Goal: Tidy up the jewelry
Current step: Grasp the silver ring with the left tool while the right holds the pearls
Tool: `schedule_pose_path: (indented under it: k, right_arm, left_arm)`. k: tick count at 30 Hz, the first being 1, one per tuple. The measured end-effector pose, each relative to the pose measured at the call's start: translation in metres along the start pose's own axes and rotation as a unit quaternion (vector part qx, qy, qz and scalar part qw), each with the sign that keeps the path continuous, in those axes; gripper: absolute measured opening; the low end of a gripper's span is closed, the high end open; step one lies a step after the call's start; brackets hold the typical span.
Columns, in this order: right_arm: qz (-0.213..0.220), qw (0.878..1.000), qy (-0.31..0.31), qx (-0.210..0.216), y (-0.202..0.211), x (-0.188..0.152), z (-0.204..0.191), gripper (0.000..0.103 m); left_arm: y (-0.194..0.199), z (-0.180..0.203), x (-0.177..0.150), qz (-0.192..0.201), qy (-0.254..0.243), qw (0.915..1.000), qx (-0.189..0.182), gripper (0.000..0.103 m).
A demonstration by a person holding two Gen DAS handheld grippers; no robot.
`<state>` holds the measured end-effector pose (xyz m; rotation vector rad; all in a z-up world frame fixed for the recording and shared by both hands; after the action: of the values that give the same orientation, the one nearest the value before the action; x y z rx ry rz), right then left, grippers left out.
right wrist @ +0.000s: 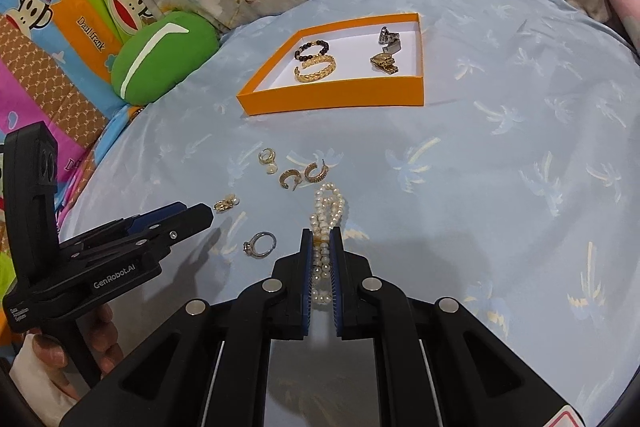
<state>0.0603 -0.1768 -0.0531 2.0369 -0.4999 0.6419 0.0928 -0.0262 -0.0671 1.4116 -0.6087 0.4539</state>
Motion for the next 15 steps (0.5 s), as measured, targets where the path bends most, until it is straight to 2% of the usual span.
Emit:
schedule_pose_path:
  k: [9,15]
  right_arm:
    - [0.001,1.0,-0.006,-0.007,0.002,-0.005,0.008,0.008]
    - [0.002,1.0,-0.011,-0.011,0.003,-0.008,0.014,0.008]
  left_arm:
    - [0.001,0.01,0.0,0.004,-0.016,0.9999,0.001,0.042]
    - [0.007,0.026,-0.003,0.002,-0.026,0.9995,-0.019,0.042]
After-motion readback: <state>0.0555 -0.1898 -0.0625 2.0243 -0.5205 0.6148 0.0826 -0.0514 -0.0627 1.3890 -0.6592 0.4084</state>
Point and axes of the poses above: each gripper's, at about its wrist camera, not at the fingertips, and y roughly against the way its jaws point, z to its right, x to its top, the point moved 10 cm from there along -y, roughly the way its jaws point, and after that the axes turned 12 degrees about x, right-handed, at the moved point
